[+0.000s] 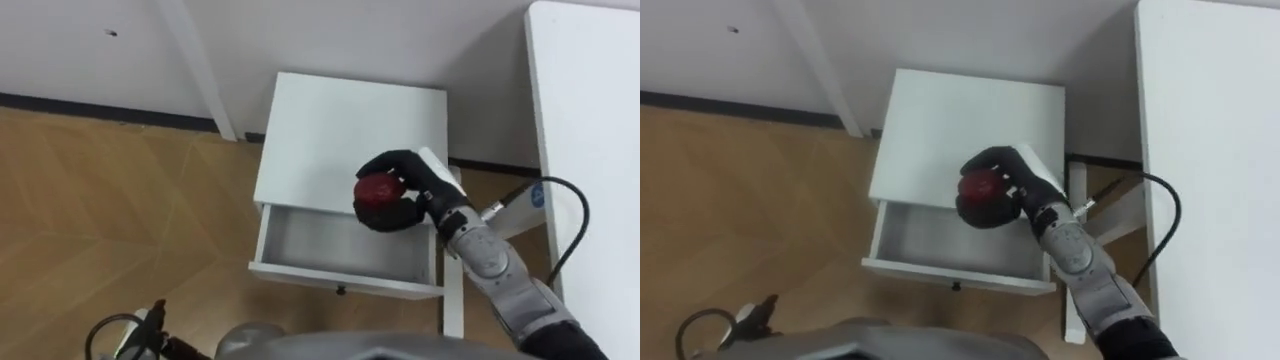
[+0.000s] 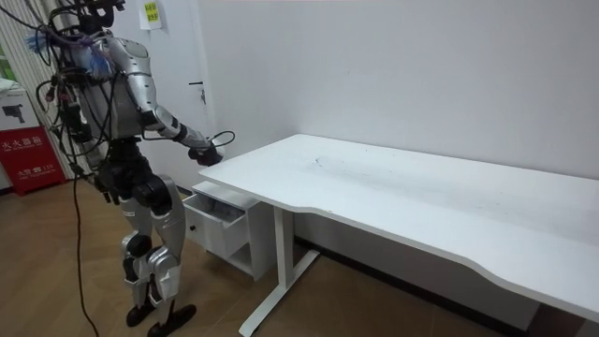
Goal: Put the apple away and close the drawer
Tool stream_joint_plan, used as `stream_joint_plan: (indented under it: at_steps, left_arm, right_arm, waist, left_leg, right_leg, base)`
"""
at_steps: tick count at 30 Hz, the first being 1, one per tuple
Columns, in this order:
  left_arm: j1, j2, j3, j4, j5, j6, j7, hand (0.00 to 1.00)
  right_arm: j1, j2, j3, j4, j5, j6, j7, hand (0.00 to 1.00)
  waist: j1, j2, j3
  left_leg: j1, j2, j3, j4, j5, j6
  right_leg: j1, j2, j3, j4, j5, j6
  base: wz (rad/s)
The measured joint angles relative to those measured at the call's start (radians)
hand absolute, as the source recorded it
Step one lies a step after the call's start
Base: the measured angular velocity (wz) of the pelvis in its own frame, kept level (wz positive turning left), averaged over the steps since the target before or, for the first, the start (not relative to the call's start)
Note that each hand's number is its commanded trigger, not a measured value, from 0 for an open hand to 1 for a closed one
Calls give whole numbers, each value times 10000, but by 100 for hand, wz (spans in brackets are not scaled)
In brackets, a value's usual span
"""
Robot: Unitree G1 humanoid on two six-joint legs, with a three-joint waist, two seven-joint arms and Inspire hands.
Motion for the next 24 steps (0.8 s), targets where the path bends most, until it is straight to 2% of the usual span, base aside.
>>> stream_joint_plan:
  at_steps: [4,10,11,12,13,17,24]
  left_arm:
    - [-4,2,-107,-67,35,7,-86,0]
    - [-162,4,-426,26,27,4,-277,0]
    - [-251,4,-431,26,25,-13,-356,0]
    - [-339,3,-433,30,26,-29,-398,0]
    - [-378,3,-432,37,25,-34,-406,0]
    - [-407,-2,-553,75,13,-75,-414,0]
    - [-359,-17,-616,111,-69,-109,-393,0]
  right_arm:
    - [-45,3,46,12,2,29,332,100]
    - [-148,60,127,410,14,25,613,100]
    - [-189,82,128,553,12,37,627,92]
    - [-189,81,128,562,14,41,629,49]
    - [-194,83,127,572,19,38,628,0]
    - [-221,93,136,945,156,28,610,0]
    - [-254,89,410,1395,193,-12,568,0]
  waist:
    - [43,-113,20]
    - [87,-106,79]
    - [101,-96,91]
    - [97,-75,104]
    - [96,-69,110]
    - [114,26,146]
    - [115,20,140]
  left_leg:
    - [30,-21,-158,24,4,6]
    - [-243,-31,-169,241,5,12]
    - [-376,-30,-184,309,6,13]
    - [-560,-28,-218,402,6,13]
    - [-611,-27,-240,424,9,17]
    - [-865,-41,-373,487,30,28]
    - [-1138,-80,-553,588,34,27]
  right_leg:
    - [74,-14,-87,-7,0,0]
    - [-48,-48,-218,-2,0,0]
    - [-149,-53,-250,10,0,0]
    - [-260,-60,-314,27,2,-1]
    - [-306,-60,-338,33,9,-11]
    - [-501,-77,-475,61,24,-18]
    - [-651,-116,-715,29,23,-17]
  base:
    - [12]
    - [1]
    - [8]
    - [8]
    - [9]
    - [11]
    - [8]
